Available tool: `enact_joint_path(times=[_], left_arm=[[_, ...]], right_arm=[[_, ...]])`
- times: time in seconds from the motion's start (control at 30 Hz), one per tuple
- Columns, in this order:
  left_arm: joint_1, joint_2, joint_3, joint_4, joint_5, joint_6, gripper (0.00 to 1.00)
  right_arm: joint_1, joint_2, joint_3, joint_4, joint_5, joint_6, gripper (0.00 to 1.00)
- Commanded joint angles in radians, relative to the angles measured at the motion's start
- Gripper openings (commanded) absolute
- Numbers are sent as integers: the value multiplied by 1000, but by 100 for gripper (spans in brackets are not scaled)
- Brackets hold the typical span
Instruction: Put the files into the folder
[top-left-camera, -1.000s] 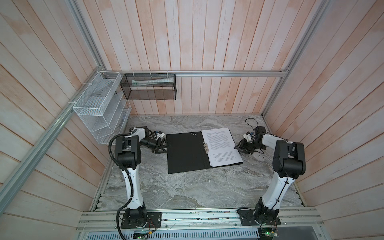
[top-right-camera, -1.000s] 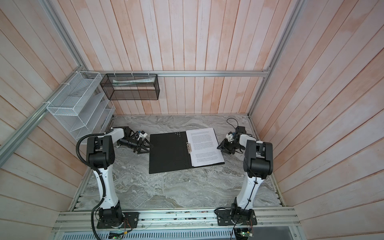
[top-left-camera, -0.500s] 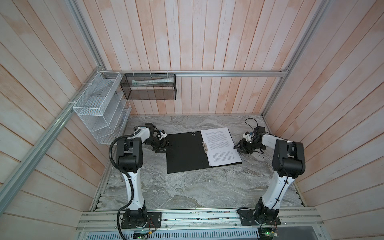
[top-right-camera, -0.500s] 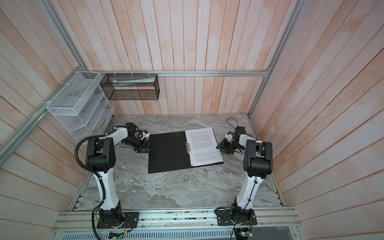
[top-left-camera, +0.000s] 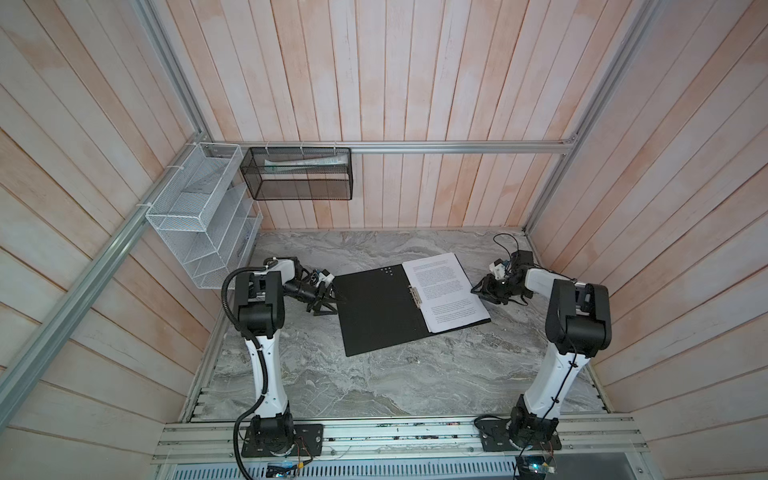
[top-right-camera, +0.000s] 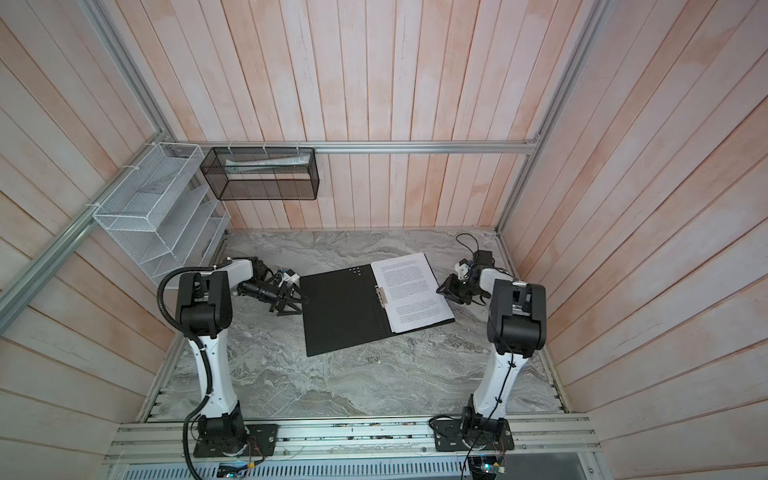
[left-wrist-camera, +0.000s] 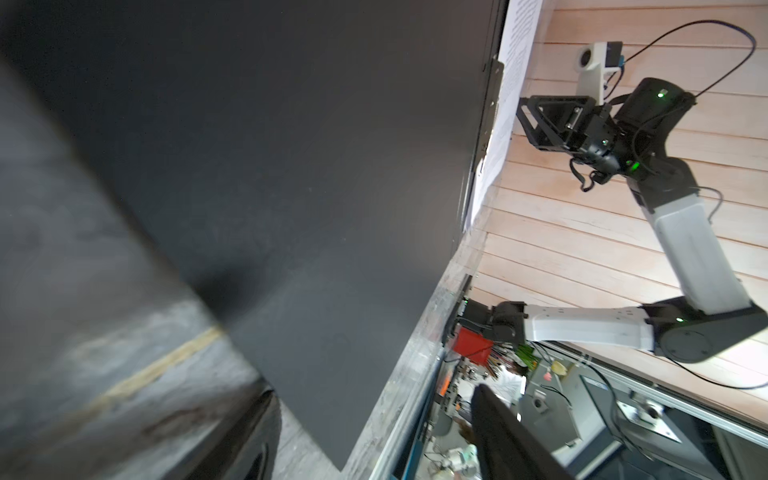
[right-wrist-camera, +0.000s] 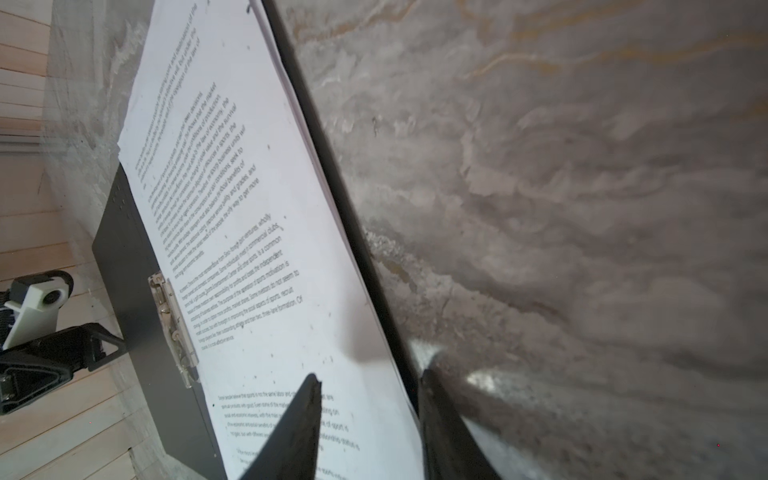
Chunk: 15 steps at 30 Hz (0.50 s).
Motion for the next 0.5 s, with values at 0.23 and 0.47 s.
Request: enact_joint_path(times=[0.23, 0.47], left_arm=[[-87, 71, 61, -213, 430, 225, 74], [-87, -74, -35, 111, 227, -46, 74]], right_arm=[[92, 71, -82, -189, -195, 4, 39], [88, 61, -88, -186, -195, 5, 39]])
